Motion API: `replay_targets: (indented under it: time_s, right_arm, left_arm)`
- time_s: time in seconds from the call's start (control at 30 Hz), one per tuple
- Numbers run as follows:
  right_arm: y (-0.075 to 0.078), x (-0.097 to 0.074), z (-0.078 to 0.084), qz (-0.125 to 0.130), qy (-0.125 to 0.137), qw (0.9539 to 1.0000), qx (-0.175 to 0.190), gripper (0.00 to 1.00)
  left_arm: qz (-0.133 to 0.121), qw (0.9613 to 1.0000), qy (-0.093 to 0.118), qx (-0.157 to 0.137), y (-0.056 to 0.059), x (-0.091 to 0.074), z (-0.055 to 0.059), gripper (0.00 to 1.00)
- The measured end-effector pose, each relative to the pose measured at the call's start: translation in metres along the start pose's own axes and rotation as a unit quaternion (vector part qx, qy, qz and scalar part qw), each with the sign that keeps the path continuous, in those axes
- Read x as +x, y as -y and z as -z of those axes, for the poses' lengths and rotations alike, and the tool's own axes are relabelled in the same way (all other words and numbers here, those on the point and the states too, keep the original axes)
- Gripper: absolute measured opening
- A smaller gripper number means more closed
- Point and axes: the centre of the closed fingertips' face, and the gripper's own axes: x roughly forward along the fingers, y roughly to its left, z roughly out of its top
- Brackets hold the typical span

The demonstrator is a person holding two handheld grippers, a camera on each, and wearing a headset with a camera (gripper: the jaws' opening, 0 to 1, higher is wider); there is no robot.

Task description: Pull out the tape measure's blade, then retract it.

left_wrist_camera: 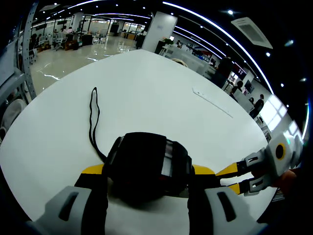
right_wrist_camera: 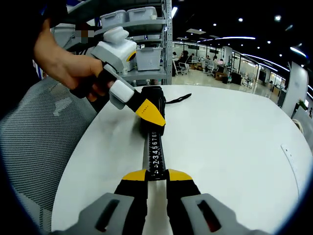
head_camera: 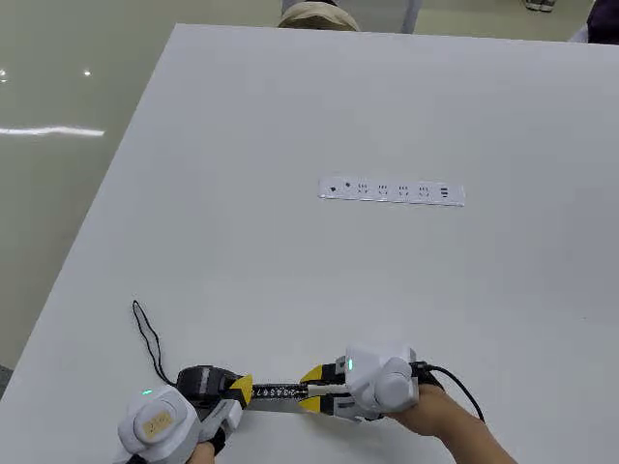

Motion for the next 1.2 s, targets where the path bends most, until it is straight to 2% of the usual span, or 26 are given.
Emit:
replay_targets:
  time_s: [1.2]
  right_arm:
    - [-0.001,0.026,-0.017,-0.006,0.011,0.9999,0.001,0.12]
  left_arm:
    - [0.005,1.0000,-0.001,-0.004,-0.001,0.000,0.000,0.64]
